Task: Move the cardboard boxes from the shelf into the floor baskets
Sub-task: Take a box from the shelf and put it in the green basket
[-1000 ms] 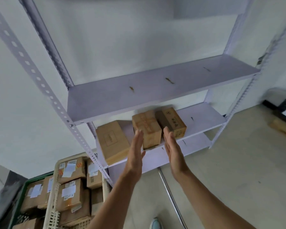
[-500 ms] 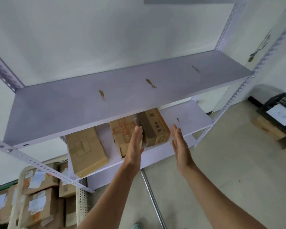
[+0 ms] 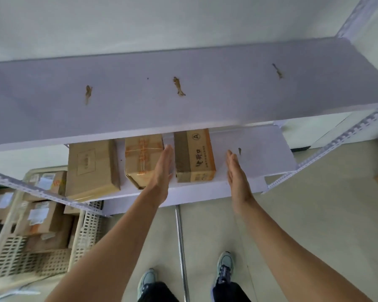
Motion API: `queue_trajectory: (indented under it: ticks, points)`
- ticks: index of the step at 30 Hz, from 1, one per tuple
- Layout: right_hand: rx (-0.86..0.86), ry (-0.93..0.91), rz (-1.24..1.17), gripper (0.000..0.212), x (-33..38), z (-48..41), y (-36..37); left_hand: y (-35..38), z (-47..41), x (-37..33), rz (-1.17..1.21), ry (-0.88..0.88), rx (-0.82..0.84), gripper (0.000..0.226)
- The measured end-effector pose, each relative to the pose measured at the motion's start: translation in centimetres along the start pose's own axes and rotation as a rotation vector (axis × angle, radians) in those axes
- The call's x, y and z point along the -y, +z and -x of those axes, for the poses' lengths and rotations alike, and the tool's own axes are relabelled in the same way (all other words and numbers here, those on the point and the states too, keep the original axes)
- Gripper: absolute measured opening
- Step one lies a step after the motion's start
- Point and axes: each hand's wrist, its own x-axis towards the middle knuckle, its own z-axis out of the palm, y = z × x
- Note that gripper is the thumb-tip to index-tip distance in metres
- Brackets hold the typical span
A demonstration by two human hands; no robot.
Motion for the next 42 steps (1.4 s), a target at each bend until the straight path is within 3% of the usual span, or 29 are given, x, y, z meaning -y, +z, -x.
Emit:
queue_trajectory:
  ticks: [5,11,19,24,29,33,38,42]
  points:
    - [0.073,0.050,0.047,0.109,-2.5,-4.5,-4.0,2.4,-2.8,1.7,0.004,-0.049,-0.073,0.097]
    - [0.101,0.122,0.051,0.112,-5.4,-10.5,-5.3,2.8,-7.6,4.9,-0.054,-0.101,-0.162,0.076]
    - [0.068,0.205,0.037,0.077,-10.4,-19.3,-4.4,1.0,-17.1,8.5,-0.023,-0.158,-0.222,0.075]
    - [0.076,0.255,0.008,0.080,-12.7,-23.9,-3.5,-0.4,-21.8,10.7,0.004,-0.210,-0.202,0.076]
    - [0.150,0.308,-0.006,0.078,-14.1,-26.4,-2.3,-1.2,-24.6,12.5,0.010,-0.214,-0.224,0.064]
    - [0.183,0.311,-0.087,0.069,-14.8,-27.6,-1.7,-1.7,-25.9,12.8,0.098,-0.263,-0.146,0.086]
    - [0.133,0.238,-0.138,0.071,-14.6,-27.3,-2.4,-1.7,-25.3,12.8,0.160,-0.211,-0.186,0.078]
    - [0.053,0.108,-0.184,0.074,-13.5,-27.0,-3.3,-2.0,-24.8,12.1,0.215,-0.106,-0.263,0.089]
